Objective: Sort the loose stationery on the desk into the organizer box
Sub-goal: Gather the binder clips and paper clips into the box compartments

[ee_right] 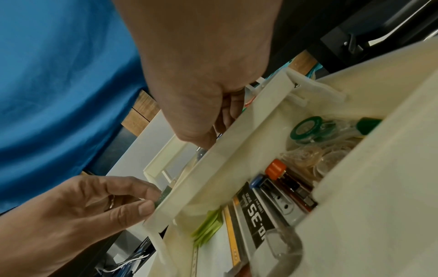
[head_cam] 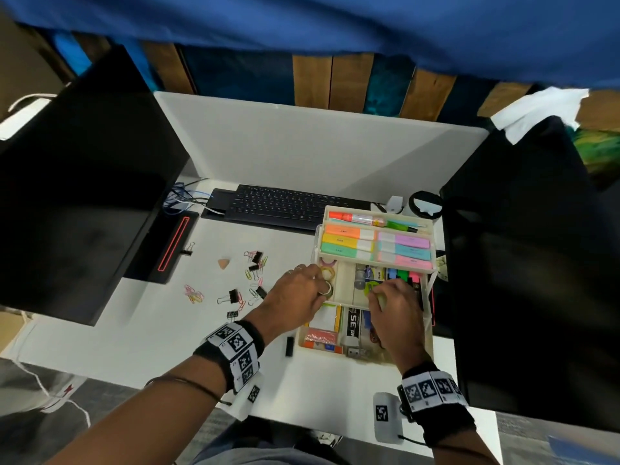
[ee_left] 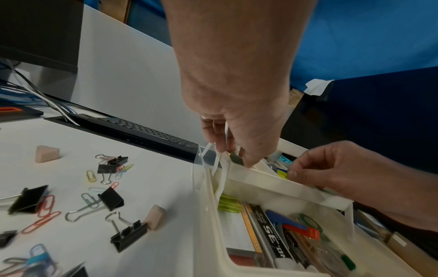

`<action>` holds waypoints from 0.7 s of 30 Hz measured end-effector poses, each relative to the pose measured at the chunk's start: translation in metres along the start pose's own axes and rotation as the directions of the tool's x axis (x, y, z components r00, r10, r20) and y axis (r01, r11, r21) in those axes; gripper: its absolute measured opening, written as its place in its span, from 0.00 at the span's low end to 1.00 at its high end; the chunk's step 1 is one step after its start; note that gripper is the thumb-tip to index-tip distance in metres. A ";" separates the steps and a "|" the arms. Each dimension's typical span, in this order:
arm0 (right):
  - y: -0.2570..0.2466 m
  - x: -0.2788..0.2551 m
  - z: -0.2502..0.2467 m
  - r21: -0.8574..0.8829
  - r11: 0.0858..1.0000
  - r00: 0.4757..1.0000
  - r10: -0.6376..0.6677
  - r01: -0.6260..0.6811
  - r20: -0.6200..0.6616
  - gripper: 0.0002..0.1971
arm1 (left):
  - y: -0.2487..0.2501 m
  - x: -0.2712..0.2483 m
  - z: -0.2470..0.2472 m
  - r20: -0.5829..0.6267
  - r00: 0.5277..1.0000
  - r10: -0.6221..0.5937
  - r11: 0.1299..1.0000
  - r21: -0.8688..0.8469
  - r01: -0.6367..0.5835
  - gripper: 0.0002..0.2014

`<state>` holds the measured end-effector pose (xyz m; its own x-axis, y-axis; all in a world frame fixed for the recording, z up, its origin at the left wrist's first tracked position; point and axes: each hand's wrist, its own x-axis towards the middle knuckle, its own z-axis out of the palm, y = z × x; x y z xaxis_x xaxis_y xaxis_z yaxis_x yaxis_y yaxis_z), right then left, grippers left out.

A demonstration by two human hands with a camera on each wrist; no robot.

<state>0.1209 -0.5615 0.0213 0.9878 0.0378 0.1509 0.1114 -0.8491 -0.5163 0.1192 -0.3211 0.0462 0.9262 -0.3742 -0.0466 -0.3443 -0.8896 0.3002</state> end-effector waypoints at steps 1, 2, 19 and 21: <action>-0.002 -0.001 -0.002 0.004 1.000 1.000 0.003 -0.003 -0.012 0.02 | -0.002 0.000 0.000 0.005 1.000 0.015 1.000 -0.006 -0.015 0.09; -0.005 -0.001 -0.004 0.006 1.000 1.000 0.002 -0.002 -0.027 0.02 | -0.004 0.000 0.000 0.011 1.000 0.029 1.000 -0.007 -0.029 0.09; -0.159 0.010 0.063 0.164 0.932 0.868 -0.362 0.324 0.341 0.07 | -0.160 -0.098 -0.009 0.077 0.953 -0.294 0.926 -0.223 0.304 0.16; -0.174 0.012 0.090 0.141 0.940 0.822 -0.341 0.311 0.456 0.10 | -0.187 -0.113 -0.008 0.137 0.909 -0.394 0.886 -0.207 0.416 0.19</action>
<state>0.1229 -0.3658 0.0366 0.8236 0.5608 -0.0847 0.4274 -0.7119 -0.5572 0.0798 -0.1106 0.0029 0.9563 -0.0251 -0.2912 0.1116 -0.8894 0.4433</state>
